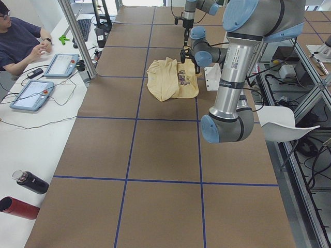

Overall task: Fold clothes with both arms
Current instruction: 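Lift the hem with both grippers and carry it toward the collar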

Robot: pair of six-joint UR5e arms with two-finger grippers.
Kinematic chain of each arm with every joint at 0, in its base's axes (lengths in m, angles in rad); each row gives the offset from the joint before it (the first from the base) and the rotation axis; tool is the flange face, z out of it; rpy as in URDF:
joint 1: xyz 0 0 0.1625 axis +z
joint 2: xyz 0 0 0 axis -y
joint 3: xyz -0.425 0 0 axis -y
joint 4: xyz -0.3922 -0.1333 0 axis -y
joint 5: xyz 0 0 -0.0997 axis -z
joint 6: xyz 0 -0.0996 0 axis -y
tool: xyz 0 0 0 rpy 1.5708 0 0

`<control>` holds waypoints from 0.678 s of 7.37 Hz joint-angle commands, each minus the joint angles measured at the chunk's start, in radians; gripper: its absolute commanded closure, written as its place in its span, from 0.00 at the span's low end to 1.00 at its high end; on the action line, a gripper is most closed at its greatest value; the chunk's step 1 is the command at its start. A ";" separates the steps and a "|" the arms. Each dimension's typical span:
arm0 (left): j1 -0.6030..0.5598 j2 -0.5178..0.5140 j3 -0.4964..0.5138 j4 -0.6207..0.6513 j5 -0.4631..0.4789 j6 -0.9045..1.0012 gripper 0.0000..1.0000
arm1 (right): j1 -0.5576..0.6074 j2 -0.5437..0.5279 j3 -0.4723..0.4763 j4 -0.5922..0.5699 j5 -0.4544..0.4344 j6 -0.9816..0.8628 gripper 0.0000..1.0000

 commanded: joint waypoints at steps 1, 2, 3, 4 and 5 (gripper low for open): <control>-0.104 -0.029 0.029 -0.001 0.041 0.035 1.00 | 0.064 0.111 -0.125 0.005 -0.047 -0.073 1.00; -0.147 -0.045 0.032 -0.001 0.040 0.056 1.00 | 0.093 0.127 -0.136 0.001 -0.047 -0.073 1.00; -0.184 -0.068 0.070 -0.002 0.038 0.062 1.00 | 0.110 0.130 -0.163 0.001 -0.047 -0.075 1.00; -0.195 -0.123 0.139 -0.005 0.038 0.075 1.00 | 0.127 0.168 -0.215 0.002 -0.047 -0.080 1.00; -0.199 -0.150 0.197 -0.012 0.041 0.087 1.00 | 0.133 0.185 -0.255 0.001 -0.049 -0.102 1.00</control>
